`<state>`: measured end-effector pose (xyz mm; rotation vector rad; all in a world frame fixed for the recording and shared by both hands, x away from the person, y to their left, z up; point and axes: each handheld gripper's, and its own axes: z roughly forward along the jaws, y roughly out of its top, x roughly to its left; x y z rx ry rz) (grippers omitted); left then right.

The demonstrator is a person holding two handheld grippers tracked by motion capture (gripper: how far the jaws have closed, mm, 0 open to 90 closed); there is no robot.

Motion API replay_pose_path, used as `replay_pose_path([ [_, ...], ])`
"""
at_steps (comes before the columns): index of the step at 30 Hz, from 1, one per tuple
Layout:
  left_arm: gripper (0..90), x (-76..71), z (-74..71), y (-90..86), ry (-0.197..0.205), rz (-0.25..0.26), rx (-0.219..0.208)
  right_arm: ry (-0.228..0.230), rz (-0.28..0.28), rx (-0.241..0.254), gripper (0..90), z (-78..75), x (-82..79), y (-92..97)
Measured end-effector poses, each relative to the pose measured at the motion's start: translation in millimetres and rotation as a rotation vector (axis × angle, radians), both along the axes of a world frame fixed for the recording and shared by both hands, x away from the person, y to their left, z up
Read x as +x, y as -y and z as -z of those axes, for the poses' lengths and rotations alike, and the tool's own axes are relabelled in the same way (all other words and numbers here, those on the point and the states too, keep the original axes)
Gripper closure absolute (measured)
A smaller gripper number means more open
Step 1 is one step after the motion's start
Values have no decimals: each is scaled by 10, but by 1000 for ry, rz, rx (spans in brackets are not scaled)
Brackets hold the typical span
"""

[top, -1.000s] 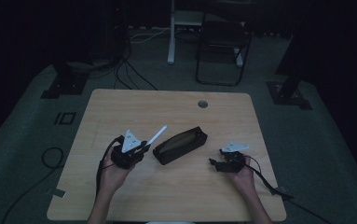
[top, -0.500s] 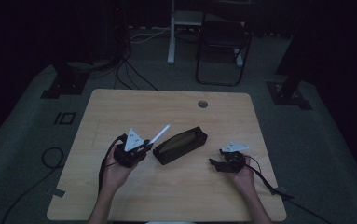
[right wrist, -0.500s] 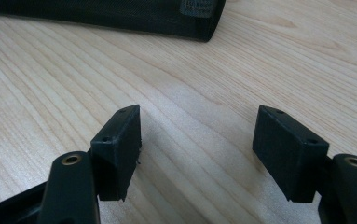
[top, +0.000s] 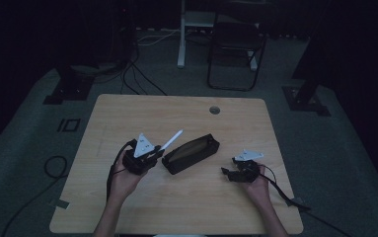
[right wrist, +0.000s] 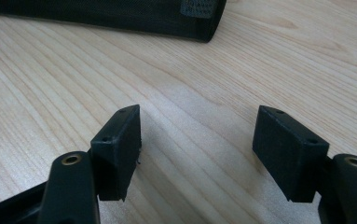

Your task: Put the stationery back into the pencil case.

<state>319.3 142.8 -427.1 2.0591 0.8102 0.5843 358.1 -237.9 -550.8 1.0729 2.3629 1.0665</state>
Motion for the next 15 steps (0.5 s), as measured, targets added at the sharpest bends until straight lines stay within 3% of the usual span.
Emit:
replay_pose_path([
  [15,788,53,-91,57,17,27,1,1,-1,0,321,1,7,-3],
])
